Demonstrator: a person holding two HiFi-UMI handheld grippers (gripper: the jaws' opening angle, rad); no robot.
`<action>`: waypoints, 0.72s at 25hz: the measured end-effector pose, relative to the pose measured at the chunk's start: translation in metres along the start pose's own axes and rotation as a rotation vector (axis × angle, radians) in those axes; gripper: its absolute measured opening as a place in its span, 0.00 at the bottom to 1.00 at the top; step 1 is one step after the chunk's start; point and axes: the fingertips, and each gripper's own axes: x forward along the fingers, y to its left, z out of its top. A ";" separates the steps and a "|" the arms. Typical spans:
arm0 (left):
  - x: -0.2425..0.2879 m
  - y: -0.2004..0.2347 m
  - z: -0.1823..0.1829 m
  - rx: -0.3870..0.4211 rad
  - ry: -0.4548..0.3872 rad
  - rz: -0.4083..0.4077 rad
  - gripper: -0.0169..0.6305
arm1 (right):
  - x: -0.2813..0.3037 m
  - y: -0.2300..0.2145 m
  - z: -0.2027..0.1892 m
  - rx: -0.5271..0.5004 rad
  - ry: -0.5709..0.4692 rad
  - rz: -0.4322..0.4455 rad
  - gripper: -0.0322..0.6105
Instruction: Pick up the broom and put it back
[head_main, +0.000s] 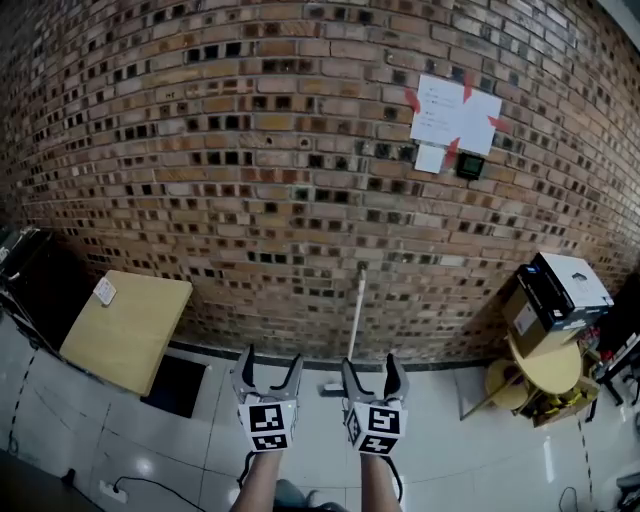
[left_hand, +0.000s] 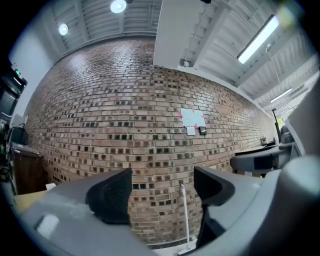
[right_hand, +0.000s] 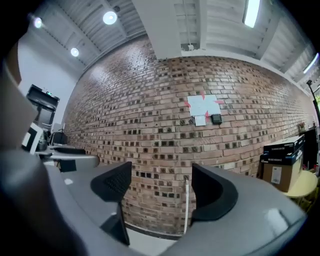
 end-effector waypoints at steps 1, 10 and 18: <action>0.010 0.001 -0.005 0.009 0.007 0.004 0.63 | 0.012 -0.003 -0.009 0.008 0.019 0.003 0.64; 0.161 0.038 -0.017 0.064 -0.008 -0.006 0.63 | 0.158 -0.023 -0.027 0.007 0.030 -0.009 0.64; 0.300 0.098 0.001 0.050 -0.039 -0.053 0.61 | 0.292 -0.036 0.019 -0.023 -0.026 -0.068 0.63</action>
